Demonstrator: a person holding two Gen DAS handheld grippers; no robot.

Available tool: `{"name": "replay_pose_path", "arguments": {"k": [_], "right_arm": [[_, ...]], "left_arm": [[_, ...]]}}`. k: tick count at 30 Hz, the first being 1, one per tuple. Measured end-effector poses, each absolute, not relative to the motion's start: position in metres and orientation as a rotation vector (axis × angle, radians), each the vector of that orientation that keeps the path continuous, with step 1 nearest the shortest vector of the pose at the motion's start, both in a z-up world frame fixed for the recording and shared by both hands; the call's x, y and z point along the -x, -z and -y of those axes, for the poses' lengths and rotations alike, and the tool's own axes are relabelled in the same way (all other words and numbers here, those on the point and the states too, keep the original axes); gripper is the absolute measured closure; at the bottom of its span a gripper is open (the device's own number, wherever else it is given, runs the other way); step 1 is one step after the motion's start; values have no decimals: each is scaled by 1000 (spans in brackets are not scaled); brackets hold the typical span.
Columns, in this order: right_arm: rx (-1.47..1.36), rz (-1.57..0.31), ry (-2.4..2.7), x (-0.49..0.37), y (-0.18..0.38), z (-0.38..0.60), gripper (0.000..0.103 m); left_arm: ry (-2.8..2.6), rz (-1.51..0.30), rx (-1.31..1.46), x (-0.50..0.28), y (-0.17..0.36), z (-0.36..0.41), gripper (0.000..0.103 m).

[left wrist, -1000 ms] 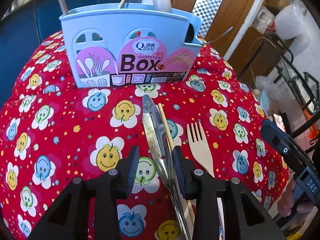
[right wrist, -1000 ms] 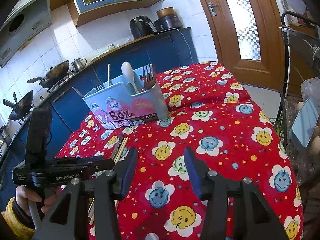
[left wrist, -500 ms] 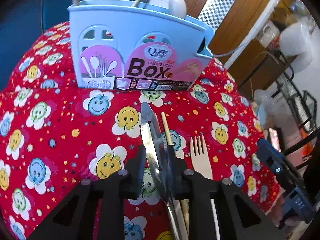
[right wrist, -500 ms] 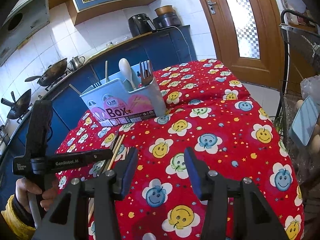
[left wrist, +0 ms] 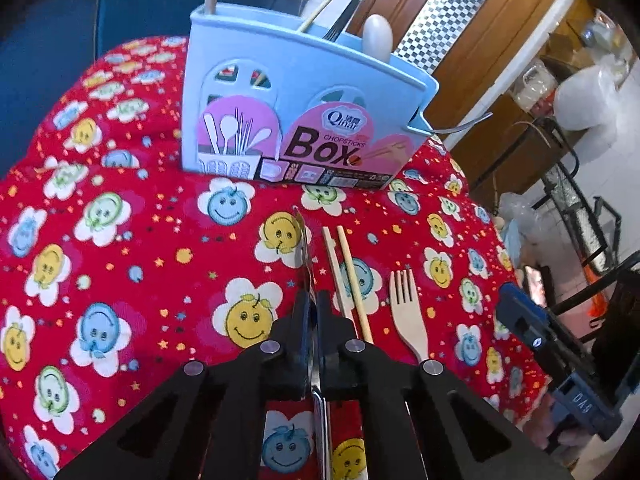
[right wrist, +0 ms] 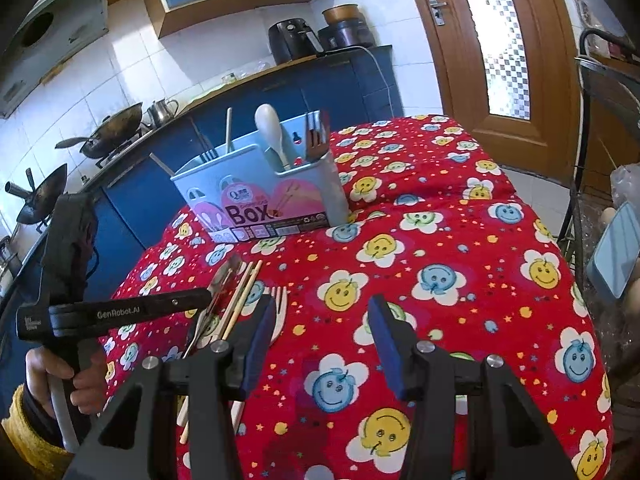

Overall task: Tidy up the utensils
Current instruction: 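Grasp a metal knife with the left tool while the right tool grasps the wooden fork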

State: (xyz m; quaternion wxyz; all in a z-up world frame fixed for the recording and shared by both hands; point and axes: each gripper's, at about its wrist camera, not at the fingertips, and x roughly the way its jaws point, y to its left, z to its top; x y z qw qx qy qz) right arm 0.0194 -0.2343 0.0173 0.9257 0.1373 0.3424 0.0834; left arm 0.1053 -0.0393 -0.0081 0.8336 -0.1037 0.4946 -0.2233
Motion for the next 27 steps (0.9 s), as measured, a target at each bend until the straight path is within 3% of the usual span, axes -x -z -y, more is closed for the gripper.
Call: {"name": "replay_pose_path", "arguments": {"k": [18,23,27], "right_arm": [[-259,-754,-191,-22,-21,218,52],[-249,-764,-194,-24,-20,214,52],[-246,-782,-192,-27,-18,213,52]], "left_arm": [[478,-1104,119,-105,15,60,91],[499,-1090,181,-105,16,53,100],[526,-1058,211,-99,13,44,101]]}}
